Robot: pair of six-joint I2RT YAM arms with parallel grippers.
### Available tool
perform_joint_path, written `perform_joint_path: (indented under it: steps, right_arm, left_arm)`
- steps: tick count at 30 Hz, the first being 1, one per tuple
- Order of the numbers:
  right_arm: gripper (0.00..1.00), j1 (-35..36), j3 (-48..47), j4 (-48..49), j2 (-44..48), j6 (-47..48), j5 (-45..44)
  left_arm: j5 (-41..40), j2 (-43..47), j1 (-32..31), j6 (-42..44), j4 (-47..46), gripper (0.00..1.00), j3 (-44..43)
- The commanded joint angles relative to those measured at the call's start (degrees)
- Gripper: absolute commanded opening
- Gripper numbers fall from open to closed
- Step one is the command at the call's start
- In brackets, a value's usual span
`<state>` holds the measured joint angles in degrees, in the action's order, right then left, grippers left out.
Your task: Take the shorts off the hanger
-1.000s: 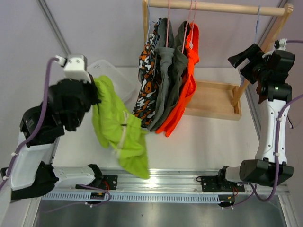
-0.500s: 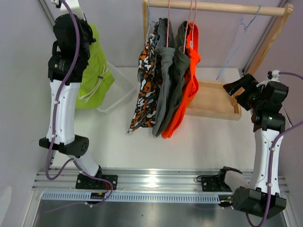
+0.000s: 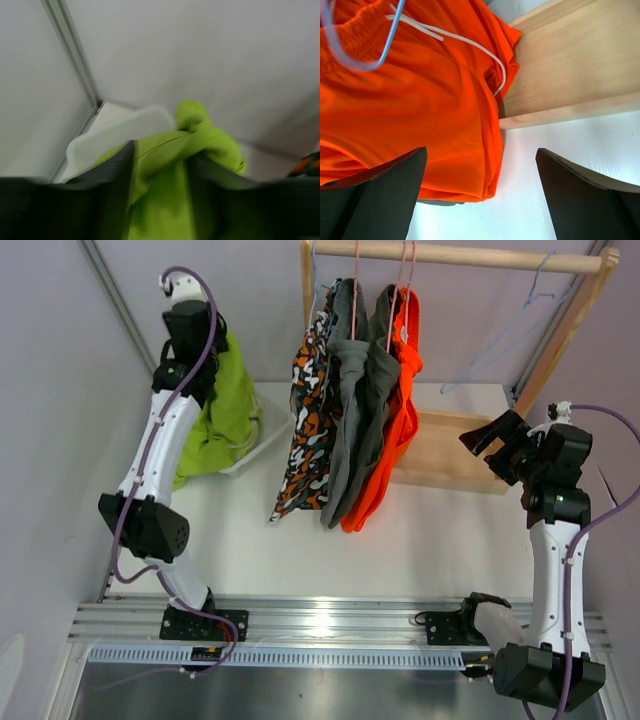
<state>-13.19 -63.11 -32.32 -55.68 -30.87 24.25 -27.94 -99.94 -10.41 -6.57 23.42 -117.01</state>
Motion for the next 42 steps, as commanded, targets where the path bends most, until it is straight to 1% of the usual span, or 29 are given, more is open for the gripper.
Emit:
perform_joint_path:
  steps: [1,2,4,5,6,7,8,9,10,11,12,13,14,16,17,18,19,21,22,23,24,25,26,27,28,31,33,38,42]
  right_arm:
    - [0.99,0.3,-1.5,0.9,3.8,0.4,-1.0]
    - [0.99,0.3,-1.8,0.8,4.4,0.3,-1.2]
    - [0.99,0.4,-3.5,-0.2,5.9,0.0,-2.1]
    - [0.99,0.4,-4.3,-0.7,6.5,0.0,-2.4]
    - [0.99,0.4,-5.2,-1.8,6.9,-0.2,-3.2]
    - [0.99,0.4,-6.0,-1.9,7.4,-0.3,-3.4]
    - [0.99,0.4,-7.5,-1.4,8.6,-0.8,-3.2]
    - [0.99,0.5,-8.2,-0.9,9.2,-1.2,-2.7]
    - [0.99,0.6,-9.0,0.2,9.6,-1.6,-1.6]
    - [0.99,0.7,-10.4,1.9,10.1,-2.1,0.1]
    - [0.99,1.2,-11.1,5.2,10.3,-3.5,2.0]
    - [0.99,1.6,-11.7,7.1,10.3,-4.4,3.1]
    - [0.99,2.0,-12.5,9.4,10.1,-5.4,4.2]
    - [0.99,4.5,-15.5,14.5,7.7,-8.1,5.3]
    - [0.99,5.9,-16.8,16.0,6.3,-8.5,5.3]
    - [0.99,7.6,-20.3,17.8,2.9,-8.6,4.1]
    - [0.99,11.9,-22.7,17.8,0.9,-6.8,2.8]
    - [0.99,17.5,-28.1,15.6,-3.9,-3.4,-2.4]
    - [0.99,19.8,-34.6,14.1,-9.2,0.2,-4.4]
    - [0.99,23.3,-38.3,10.4,-12.1,1.9,-7.4]
    - [0.97,24.3,-41.9,8.5,-15.0,3.2,-9.1]
    - [0.9,24.9,-47.9,7.2,-20.3,3.9,-10.2]
    - [0.8,25.0,-50.2,5.9,-22.6,4.5,-11.1]
    - [0.73,25.0,-52.2,5.4,-24.6,5.0,-11.9]
    - [0.7,25.1,-55.0,5.2,-28.0,5.4,-12.7]
    - [0.69,25.1,-58.3,5.0,-32.2,6.5,-15.5]
    - [0.66,25.0,-60.9,4.5,-35.9,7.1,-16.7]
    - [0.63,25.2,-62.5,5.0,-40.8,6.7,-17.5]
    - [0.63,26.5,-62.6,5.0,-43.0,7.4,-19.1]
  left_arm:
    - [2.7,-0.9,2.6,-10.0,1.6,0.91,6.8]
    - [3.8,-1.9,2.9,-10.8,5.4,0.99,6.7]
    - [4.9,-4.6,3.2,-12.8,9.6,0.99,5.0]
    - [4.5,-4.7,3.2,-13.5,13.0,0.99,4.5]
    - [4.0,-4.0,3.2,-13.9,13.4,0.99,5.7]
    - [4.2,-0.6,3.2,-14.3,13.1,0.99,7.0]
    - [4.4,1.7,3.2,-14.5,11.7,0.99,11.4]
    - [5.2,4.4,3.0,-14.8,11.3,0.99,12.9]
    - [5.6,9.6,2.9,-14.9,11.0,0.99,14.6]
    - [5.7,12.5,2.7,-15.2,11.1,0.99,15.9]
    - [6.0,15.1,2.0,-15.7,11.0,0.99,20.9]
    - [7.6,20.5,1.5,-15.1,10.9,0.99,22.8]
    - [7.6,23.3,0.9,-15.2,10.8,0.99,26.6]
    - [8.3,28.4,-1.5,-14.7,10.2,0.99,35.1]
    - [8.3,33.1,-2.6,-14.7,10.2,0.99,37.3]
    - [8.4,35.2,-4.2,-14.6,10.0,0.99,41.0]
    - [8.3,37.2,-5.1,-15.1,10.7,0.99,44.9]
    - [8.6,42.4,-7.0,-15.1,11.2,1.0,48.4]
    - [8.4,44.0,-7.4,-15.4,11.9,0.99,52.9]
    - [8.9,46.6,-7.9,-15.4,12.1,0.99,54.0]
    - [9.1,47.7,-8.0,-15.4,12.3,0.99,56.2]
    - [9.6,48.7,-8.1,-15.1,12.4,0.99,57.9]
    - [9.6,49.5,-8.2,-14.9,12.5,0.99,58.4]
    - [9.1,51.0,-8.3,-14.6,12.7,0.99,60.0]
    - [8.9,51.6,-8.3,-14.1,12.5,0.99,60.6]
    - [9.0,53.1,-8.3,-13.6,12.3,0.99,63.9]
    - [10.1,53.7,-8.3,-13.6,11.5,0.99,65.9]
    - [10.8,54.1,-8.3,-12.7,10.5,0.99,65.9]
    - [11.7,53.7,-8.3,-12.3,10.2,0.99,65.9]
